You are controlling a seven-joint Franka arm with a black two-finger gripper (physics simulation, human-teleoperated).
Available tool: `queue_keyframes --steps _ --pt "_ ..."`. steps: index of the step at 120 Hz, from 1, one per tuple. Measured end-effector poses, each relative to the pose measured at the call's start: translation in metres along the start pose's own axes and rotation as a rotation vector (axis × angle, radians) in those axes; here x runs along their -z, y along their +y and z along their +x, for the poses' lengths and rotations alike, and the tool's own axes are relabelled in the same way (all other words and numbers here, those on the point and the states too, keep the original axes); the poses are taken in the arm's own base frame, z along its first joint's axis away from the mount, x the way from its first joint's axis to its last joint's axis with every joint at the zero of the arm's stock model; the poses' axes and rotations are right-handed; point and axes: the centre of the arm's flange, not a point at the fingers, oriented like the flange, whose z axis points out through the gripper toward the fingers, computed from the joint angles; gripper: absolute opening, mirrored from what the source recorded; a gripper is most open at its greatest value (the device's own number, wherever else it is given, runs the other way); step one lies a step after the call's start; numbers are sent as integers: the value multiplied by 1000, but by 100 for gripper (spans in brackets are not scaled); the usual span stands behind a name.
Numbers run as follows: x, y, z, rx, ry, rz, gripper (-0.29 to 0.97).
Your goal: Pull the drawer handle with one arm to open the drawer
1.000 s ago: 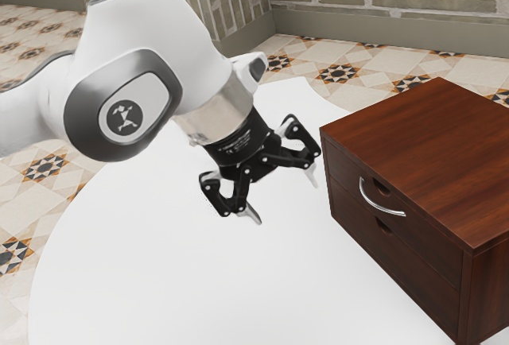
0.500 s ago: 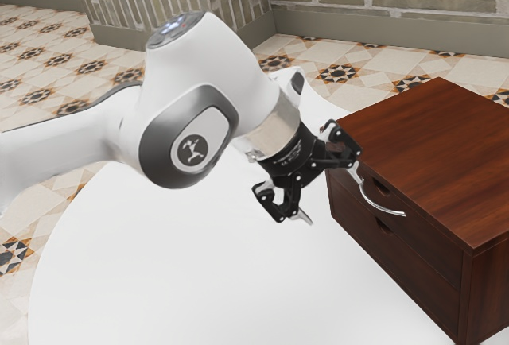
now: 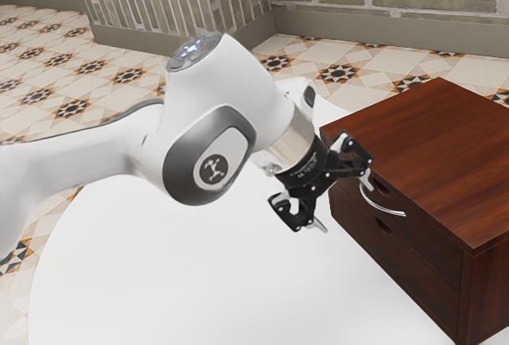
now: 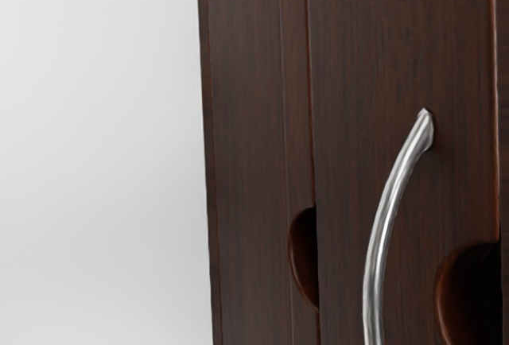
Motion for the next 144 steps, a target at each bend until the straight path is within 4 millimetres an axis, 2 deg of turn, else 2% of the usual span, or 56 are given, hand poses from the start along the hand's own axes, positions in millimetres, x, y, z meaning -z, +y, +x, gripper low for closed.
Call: queue_keyframes --steps 18,56,144 --pt "-2 1 0 6 1 -6 65" --pt "-21 3 -1 13 -2 0 65" --pt "-33 0 1 29 -2 7 64"
